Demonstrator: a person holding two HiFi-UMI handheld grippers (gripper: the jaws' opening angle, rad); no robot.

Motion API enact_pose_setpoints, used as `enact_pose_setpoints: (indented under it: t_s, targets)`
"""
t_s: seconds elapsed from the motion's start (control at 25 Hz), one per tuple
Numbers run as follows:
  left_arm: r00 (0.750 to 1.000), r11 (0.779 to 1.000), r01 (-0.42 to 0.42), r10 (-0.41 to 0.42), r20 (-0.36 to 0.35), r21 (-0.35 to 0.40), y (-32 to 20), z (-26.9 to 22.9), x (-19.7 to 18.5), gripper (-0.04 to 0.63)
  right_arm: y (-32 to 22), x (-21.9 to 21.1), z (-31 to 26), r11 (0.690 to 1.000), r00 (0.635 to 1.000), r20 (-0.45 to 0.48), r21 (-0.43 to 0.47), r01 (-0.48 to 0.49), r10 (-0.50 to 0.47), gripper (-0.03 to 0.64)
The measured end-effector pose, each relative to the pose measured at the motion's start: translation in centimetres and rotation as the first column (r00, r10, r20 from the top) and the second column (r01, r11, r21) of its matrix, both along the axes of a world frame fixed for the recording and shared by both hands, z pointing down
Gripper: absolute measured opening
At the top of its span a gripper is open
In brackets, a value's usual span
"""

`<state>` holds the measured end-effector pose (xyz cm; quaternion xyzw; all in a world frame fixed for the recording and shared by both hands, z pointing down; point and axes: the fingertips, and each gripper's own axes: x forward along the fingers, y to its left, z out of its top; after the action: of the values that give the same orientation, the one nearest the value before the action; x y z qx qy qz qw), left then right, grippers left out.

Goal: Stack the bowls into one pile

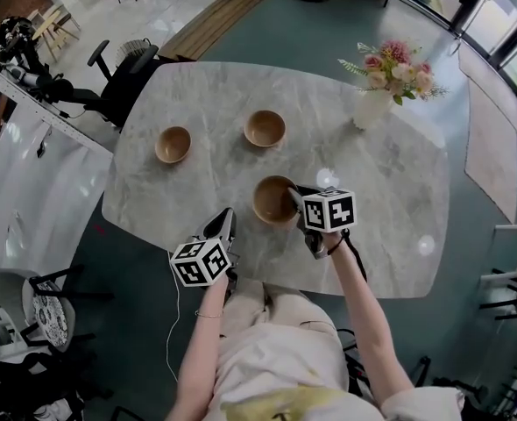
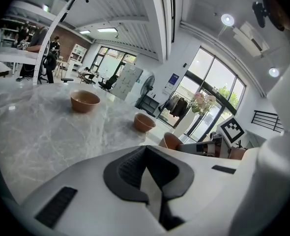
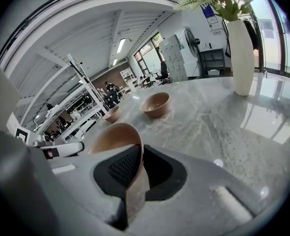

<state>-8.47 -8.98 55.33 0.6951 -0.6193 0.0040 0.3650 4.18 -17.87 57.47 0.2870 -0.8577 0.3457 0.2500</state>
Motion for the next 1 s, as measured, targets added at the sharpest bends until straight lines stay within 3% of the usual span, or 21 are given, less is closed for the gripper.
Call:
enact_pose_setpoints:
  t_s: [0.24, 0.52, 1.0]
  targets:
    - [1.0, 1.0, -0.006, 0.006, 0.01, 0.021, -2.0, -1.2, -1.2, 0.0, -2.6, -0.6, -1.7, 0.994, 0.993, 0.035, 0.025, -0.11, 0.109, 0.028]
    - [0.999, 0.999, -0.039, 0.038, 0.011, 0.032, -5.5, -1.7, -2.7, 0.0, -7.0, -1.7, -3.2, 0.963, 0.96, 0.088, 0.035, -0.268, 0.264, 0.028]
    - [0.997, 0.997, -0.072, 0.072, -0.001, 0.026, -10.1, -0.9, -5.2, 0.0, -13.2, -4.0, -3.4, 0.909, 0.906, 0.113, 0.044, -0.414, 0.407, 0.026]
